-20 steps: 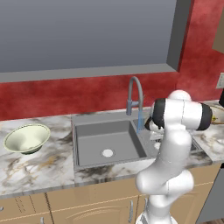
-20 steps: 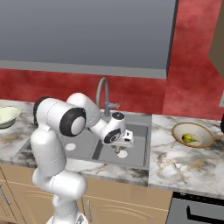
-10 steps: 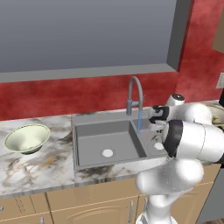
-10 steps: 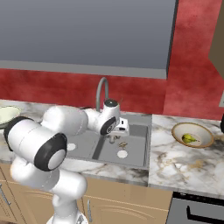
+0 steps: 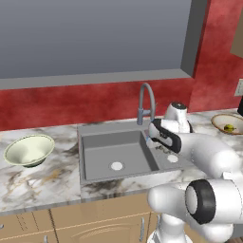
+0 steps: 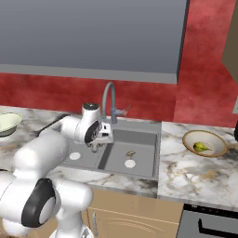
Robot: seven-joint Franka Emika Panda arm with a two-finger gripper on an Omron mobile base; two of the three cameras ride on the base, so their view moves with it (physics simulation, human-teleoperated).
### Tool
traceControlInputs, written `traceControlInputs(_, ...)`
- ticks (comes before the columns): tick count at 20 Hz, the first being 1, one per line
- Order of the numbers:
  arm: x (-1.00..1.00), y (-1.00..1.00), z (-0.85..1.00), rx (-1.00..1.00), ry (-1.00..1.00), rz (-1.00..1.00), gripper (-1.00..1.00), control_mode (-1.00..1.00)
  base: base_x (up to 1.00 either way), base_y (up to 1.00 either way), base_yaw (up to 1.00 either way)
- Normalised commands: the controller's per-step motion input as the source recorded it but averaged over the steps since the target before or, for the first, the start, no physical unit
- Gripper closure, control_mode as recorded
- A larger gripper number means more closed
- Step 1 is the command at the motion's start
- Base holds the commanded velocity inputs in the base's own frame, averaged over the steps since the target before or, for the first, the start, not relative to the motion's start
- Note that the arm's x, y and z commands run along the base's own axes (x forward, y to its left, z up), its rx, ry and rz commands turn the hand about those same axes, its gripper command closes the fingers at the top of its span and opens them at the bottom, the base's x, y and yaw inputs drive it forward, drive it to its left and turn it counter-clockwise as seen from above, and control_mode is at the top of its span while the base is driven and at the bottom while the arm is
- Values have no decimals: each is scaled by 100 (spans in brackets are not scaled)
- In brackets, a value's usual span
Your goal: Pick the mushrooms from the sink and place them in one bowl. Place the pear in the other bowl. Then turn off the sink faucet.
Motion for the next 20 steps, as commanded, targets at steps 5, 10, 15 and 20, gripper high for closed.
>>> traceControlInputs(5,-38,100,34,0,4,14,100,-100,0,0,0)
traceControlInputs(10,-2,100,49,0,8,10,100,-100,0,0,0)
traceControlInputs(15,9,100,32,0,12,10,100,-100,0,0,0)
traceControlInputs(20,43,100,30,4,12,12,100,-100,0,0,0)
